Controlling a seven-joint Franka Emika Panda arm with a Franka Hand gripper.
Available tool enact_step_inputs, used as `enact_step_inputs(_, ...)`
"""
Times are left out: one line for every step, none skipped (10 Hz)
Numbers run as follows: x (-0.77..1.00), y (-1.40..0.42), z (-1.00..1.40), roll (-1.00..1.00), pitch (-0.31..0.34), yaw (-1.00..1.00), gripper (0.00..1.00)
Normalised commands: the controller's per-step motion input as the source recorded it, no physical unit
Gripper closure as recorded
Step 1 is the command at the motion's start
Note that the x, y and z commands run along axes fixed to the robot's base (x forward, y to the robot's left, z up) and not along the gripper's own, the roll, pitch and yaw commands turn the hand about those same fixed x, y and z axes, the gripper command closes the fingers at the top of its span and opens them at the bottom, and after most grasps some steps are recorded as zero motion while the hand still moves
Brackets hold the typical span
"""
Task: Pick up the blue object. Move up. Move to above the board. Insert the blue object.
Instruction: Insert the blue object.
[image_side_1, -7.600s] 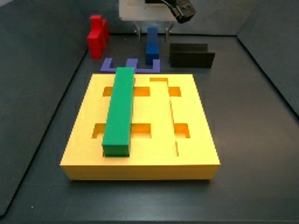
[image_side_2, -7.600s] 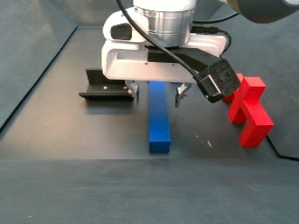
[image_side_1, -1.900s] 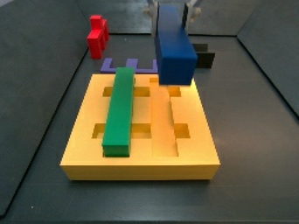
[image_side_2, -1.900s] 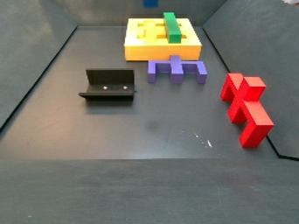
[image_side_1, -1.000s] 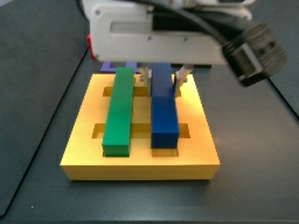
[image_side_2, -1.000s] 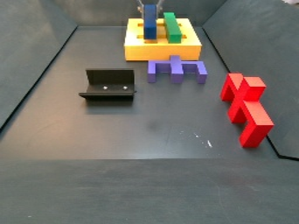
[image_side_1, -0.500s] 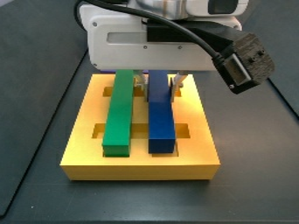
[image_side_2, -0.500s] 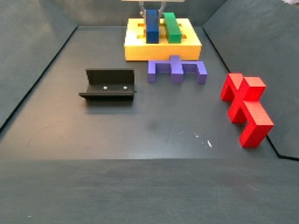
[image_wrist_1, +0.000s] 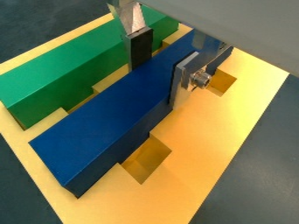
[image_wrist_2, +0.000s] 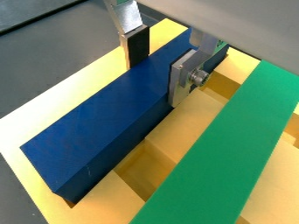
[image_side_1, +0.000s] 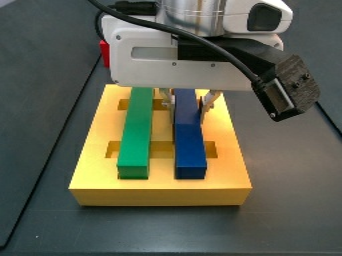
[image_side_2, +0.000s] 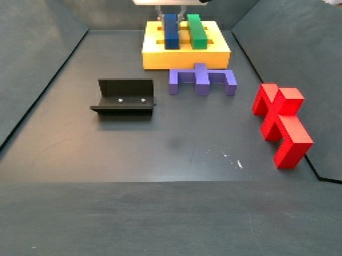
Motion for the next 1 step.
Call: enact_step_inputs(0.00,0.00,0.00,0.00,0.000,0.00,1.00)
